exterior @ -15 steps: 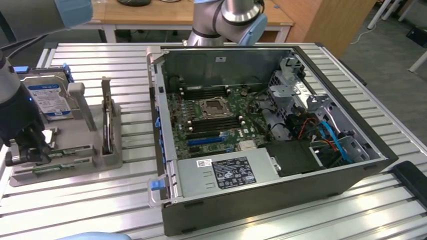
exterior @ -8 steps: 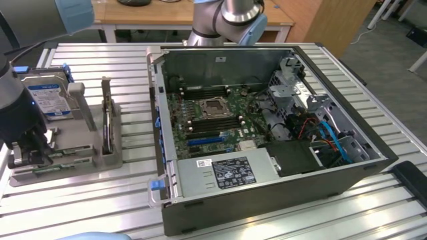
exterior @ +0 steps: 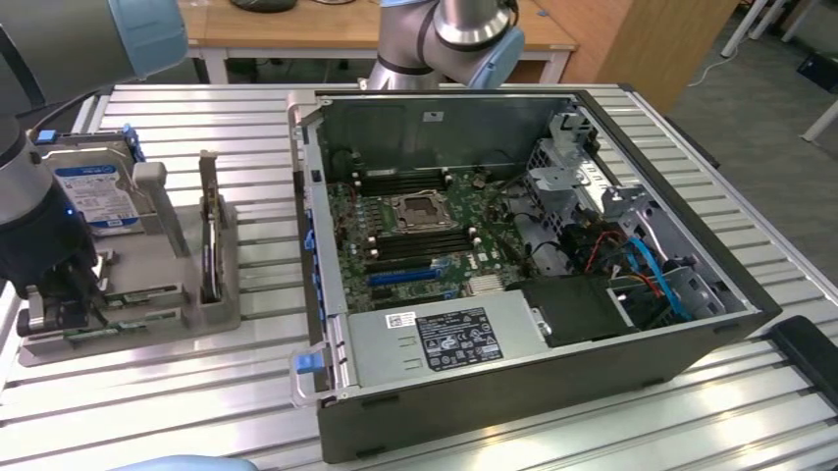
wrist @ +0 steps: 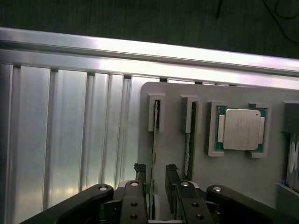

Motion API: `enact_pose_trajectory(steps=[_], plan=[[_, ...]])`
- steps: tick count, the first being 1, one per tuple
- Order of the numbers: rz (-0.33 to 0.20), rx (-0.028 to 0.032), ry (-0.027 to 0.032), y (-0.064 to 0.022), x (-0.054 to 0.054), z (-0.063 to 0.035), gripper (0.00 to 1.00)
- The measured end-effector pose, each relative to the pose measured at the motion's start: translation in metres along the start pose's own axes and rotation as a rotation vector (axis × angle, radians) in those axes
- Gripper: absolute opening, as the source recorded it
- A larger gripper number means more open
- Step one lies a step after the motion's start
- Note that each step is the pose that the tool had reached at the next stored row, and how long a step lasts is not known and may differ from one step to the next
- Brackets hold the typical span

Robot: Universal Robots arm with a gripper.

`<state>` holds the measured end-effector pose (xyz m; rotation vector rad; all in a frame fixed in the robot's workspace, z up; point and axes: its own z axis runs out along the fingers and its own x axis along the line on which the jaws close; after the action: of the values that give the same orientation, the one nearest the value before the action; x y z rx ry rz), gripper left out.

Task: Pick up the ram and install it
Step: 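Pick up the ram and move it above insertion slot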

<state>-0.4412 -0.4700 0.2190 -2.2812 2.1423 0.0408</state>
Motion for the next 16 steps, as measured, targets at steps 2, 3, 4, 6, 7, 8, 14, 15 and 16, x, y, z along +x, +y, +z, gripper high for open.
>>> enact_pose_trajectory(steps=[2,3,4,6,7,8,14,15,16], plan=[[0.01,0.0001,0.0,0.0,0.0,0.0008,0.31],[0.015,0.0004,-0.0002,0.0,0.0,0.0014,0.31],[0.02,0.0006,-0.0002,-0.0001,0.0,0.002,0.31],[0.031,0.0009,-0.0003,-0.0001,0.0,0.0035,0.31],[0.036,0.001,-0.0003,-0.0001,-0.001,0.0043,0.31],[0.04,0.001,-0.0004,-0.0001,-0.001,0.0051,0.31],[0.06,0.0016,-0.0005,-0.0004,-0.003,0.0122,0.31],[0.063,0.0017,-0.0006,-0.0004,-0.003,0.0134,0.31],[0.066,0.0018,-0.0006,-0.0005,-0.003,0.0144,0.31]])
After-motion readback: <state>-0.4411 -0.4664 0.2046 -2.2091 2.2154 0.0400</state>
